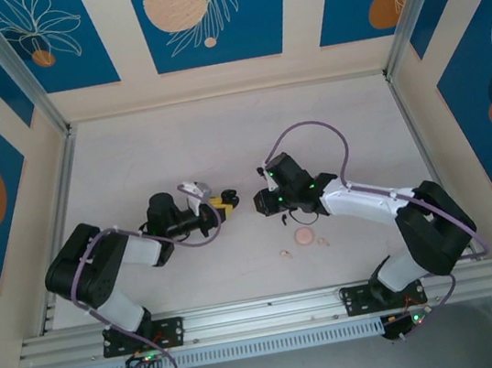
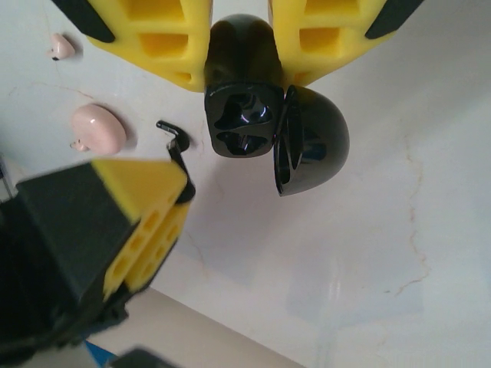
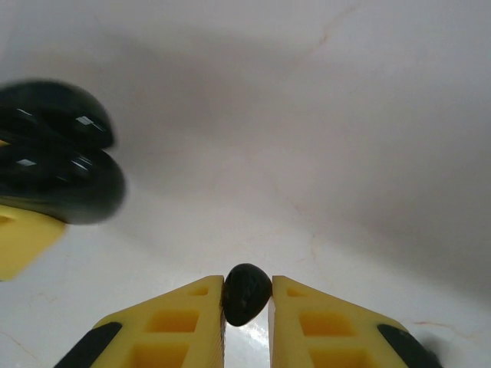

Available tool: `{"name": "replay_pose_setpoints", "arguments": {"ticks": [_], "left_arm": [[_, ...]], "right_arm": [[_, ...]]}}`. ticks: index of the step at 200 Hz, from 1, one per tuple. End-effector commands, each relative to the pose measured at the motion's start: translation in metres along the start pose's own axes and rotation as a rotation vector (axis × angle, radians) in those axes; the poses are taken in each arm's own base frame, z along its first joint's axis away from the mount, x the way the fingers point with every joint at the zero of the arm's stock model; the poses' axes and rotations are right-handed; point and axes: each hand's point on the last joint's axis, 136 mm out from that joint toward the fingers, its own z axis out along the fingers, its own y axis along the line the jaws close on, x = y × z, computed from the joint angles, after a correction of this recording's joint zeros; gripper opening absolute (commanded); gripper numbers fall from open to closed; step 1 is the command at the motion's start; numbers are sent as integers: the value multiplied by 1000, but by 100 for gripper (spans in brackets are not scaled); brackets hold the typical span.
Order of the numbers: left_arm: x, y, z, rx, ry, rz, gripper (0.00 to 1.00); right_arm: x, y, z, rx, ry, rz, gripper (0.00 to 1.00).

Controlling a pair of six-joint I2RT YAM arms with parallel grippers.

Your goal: Insert the wireless bluetooth earbuds into the charging case

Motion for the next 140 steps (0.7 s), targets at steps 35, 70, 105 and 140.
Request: {"name": "replay_pose_setpoints", "arguments": {"ticks": [35,70,105,140], "left_arm": [[-15,-26,11,164,-87,127,10],[-18,-28,14,190,-127,130,9],[-19,-29,16,188,-131,139,9],[-22,-30,15,191,-136,138,9]], "right_arm": [[-32,20,-26,-68,-155,-139,19],[-41,39,-27,-98,-181,-215,19],[-46,57,-28,-126,-194,-268,19],[-50,63,-24,-130,-197,-281,19]]}}
